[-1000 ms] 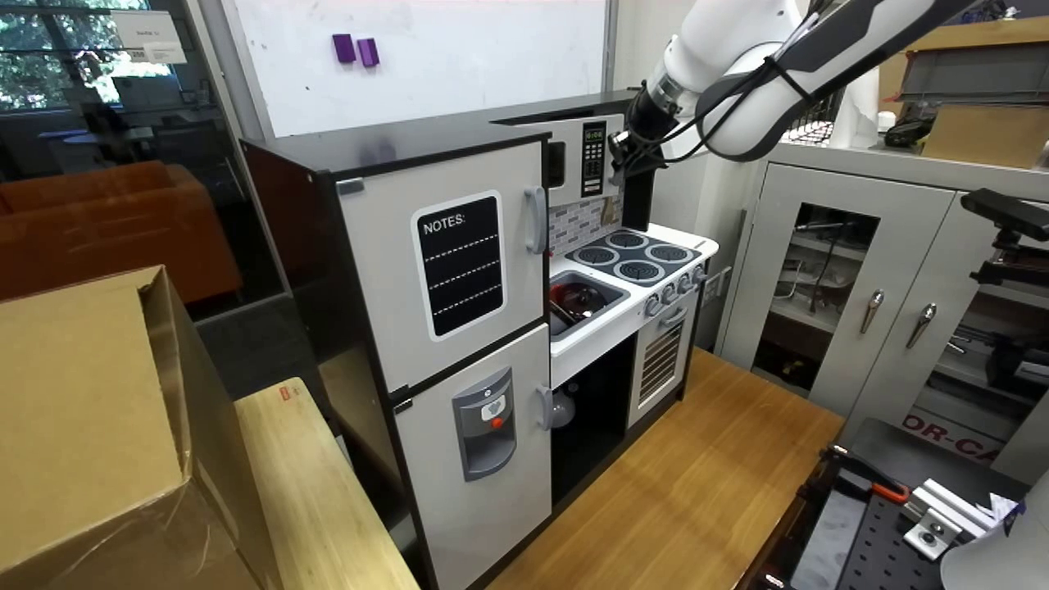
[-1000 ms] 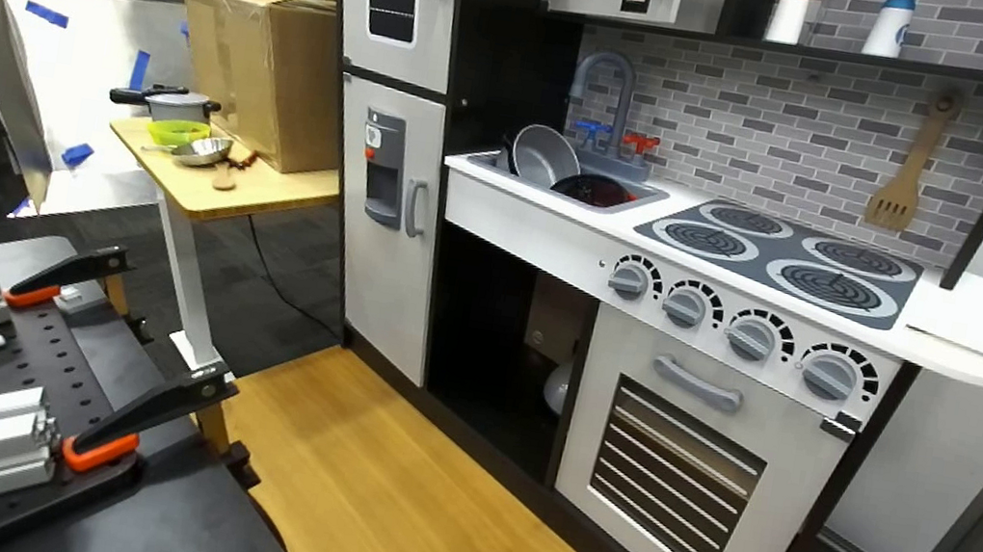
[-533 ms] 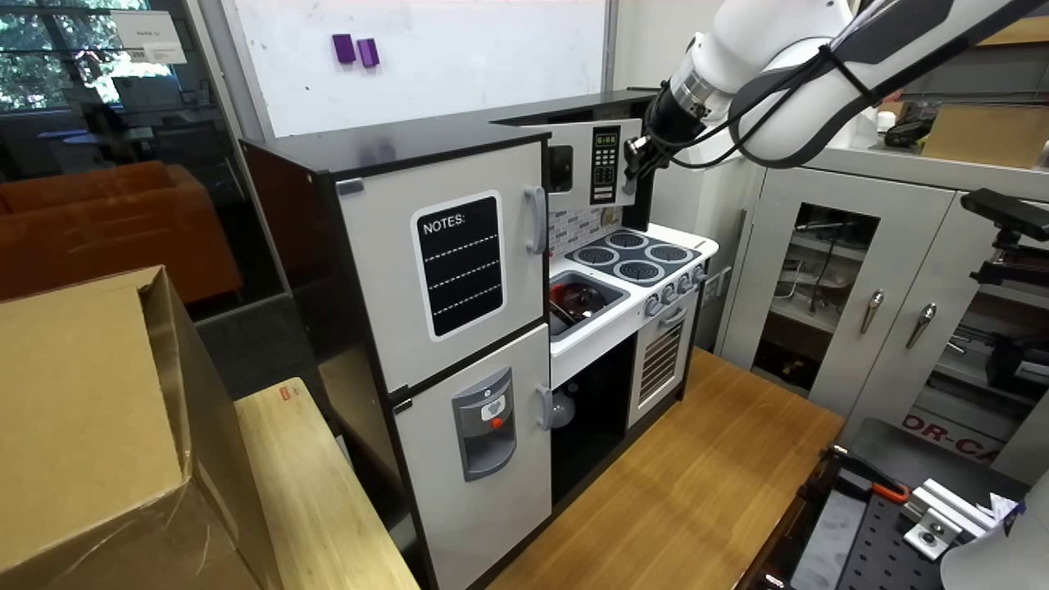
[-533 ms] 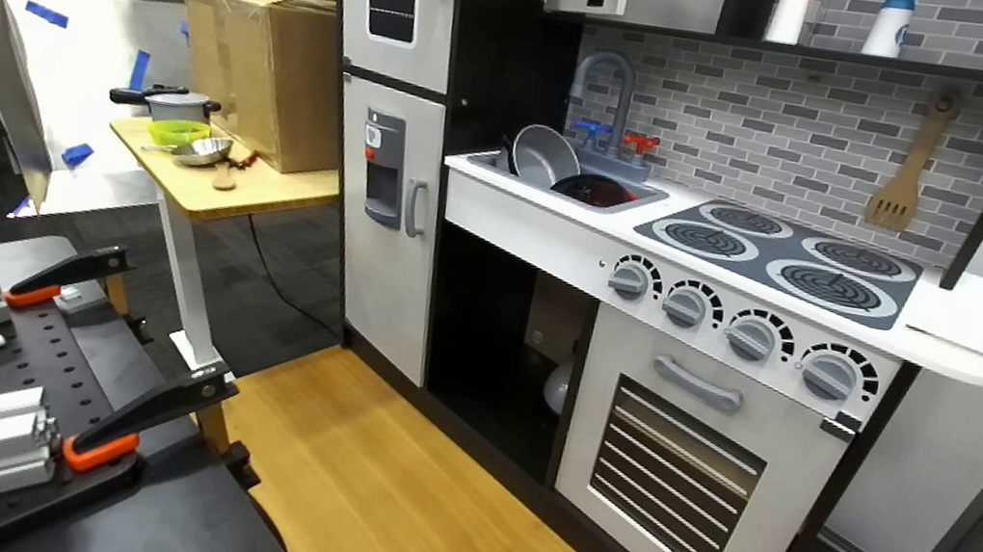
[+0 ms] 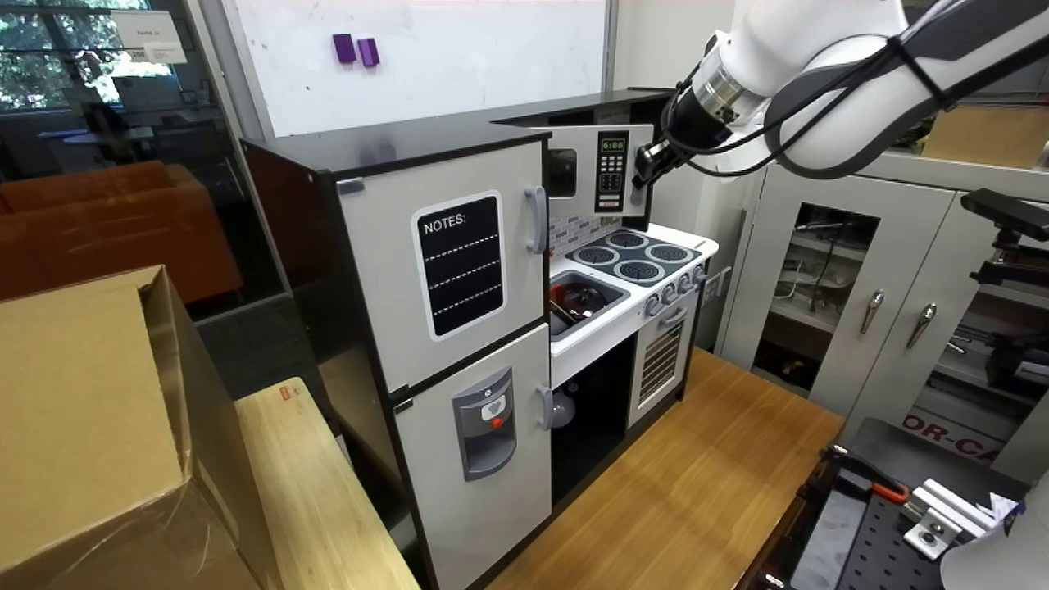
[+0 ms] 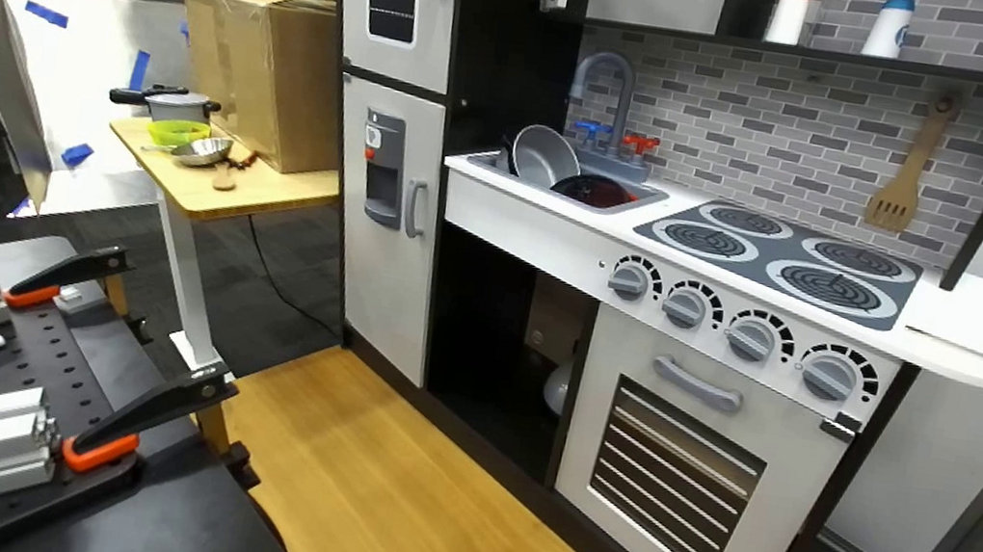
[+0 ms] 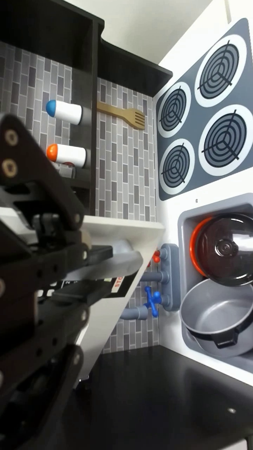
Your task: Open the cabinet door on the top of the sink
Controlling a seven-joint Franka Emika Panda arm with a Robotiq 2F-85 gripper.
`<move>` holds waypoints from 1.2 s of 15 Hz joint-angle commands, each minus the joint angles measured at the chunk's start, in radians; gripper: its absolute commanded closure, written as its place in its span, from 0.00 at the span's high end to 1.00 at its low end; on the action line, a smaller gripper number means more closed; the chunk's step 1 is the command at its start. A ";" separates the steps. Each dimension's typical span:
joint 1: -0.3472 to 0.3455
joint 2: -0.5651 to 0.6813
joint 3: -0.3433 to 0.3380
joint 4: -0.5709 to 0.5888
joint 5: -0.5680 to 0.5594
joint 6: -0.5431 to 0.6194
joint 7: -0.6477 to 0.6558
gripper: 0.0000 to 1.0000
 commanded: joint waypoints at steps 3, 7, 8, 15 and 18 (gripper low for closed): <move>0.072 -0.182 -0.036 -0.109 0.170 0.006 -0.232 0.05; 0.124 -0.298 -0.054 -0.158 0.240 -0.022 -0.313 0.05; 0.135 -0.320 -0.060 -0.170 0.250 -0.026 -0.328 0.05; 0.215 -0.431 -0.134 -0.175 0.304 -0.099 -0.430 0.47; 0.189 -0.424 -0.109 -0.174 0.301 -0.082 -0.409 0.44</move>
